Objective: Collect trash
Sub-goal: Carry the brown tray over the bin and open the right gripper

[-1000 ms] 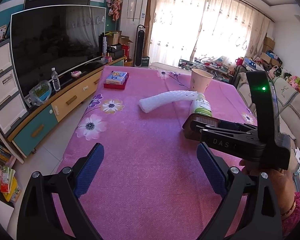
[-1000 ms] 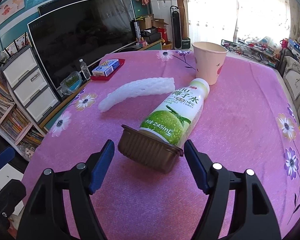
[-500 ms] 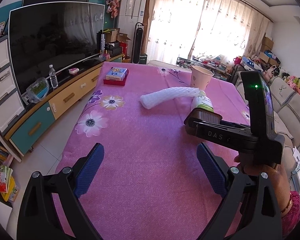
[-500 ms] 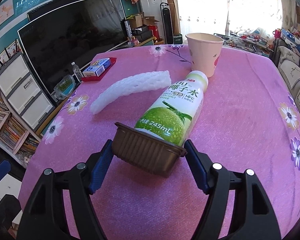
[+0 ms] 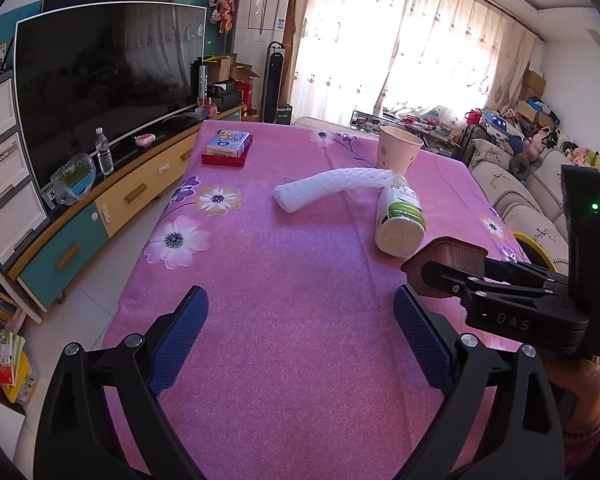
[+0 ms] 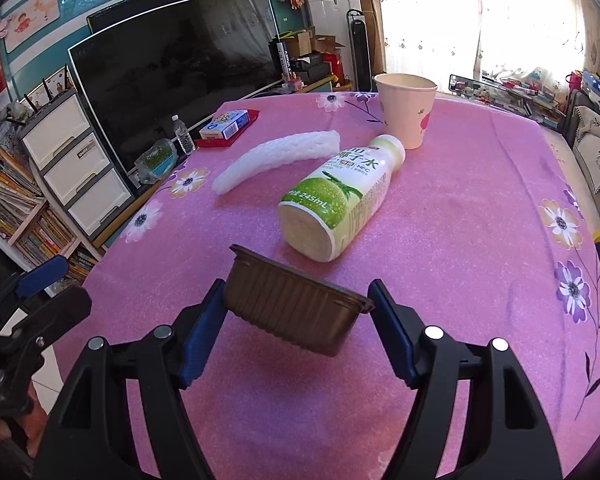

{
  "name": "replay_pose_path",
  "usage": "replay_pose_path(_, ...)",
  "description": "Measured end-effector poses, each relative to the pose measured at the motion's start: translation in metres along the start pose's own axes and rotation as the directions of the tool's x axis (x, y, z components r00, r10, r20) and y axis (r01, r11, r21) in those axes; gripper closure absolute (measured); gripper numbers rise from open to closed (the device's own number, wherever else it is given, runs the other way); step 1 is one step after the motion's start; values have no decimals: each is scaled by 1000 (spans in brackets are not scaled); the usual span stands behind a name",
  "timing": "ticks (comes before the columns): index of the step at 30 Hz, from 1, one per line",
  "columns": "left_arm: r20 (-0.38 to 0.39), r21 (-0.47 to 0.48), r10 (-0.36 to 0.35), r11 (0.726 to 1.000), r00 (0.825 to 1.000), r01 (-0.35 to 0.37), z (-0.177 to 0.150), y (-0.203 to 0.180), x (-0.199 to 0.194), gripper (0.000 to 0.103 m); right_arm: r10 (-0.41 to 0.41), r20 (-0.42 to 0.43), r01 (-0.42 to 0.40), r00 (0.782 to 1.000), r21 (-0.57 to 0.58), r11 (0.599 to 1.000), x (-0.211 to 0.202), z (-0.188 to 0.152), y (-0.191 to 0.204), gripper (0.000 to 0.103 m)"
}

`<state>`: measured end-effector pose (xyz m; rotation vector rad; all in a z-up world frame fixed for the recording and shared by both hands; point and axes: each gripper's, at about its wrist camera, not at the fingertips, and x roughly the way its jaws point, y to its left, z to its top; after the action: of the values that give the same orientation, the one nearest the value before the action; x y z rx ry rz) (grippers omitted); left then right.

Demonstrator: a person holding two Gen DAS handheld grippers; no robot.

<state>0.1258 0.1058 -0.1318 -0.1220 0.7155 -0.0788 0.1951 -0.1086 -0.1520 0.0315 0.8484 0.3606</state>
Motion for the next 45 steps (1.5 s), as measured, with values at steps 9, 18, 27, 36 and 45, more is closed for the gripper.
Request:
replay_pose_path(9,-15,45,-19,999,1000,19,0,-22,4,11,-25,48,22,999,56,998,-46,-19,-47,35)
replay_pose_path(18,-32,78,-34,996,999,36,2,-47,13,11,-248,98,218,964,248,944,-89,-34,-161,35)
replay_pose_path(27,-66,101,-46,993,997,52,3,-73,28,11,-459,16,415,888,397,818,-94,-49,-290,35)
replay_pose_path(36,-84,132,-53,989,995,64,7,-94,37,11,-496,-100,488,862,426,762,-46,-45,-366,35)
replay_pose_path(45,-105,139,-51,988,993,66,8,-97,48,11,-524,-114,517,844,434,738,-41,-41,-374,27)
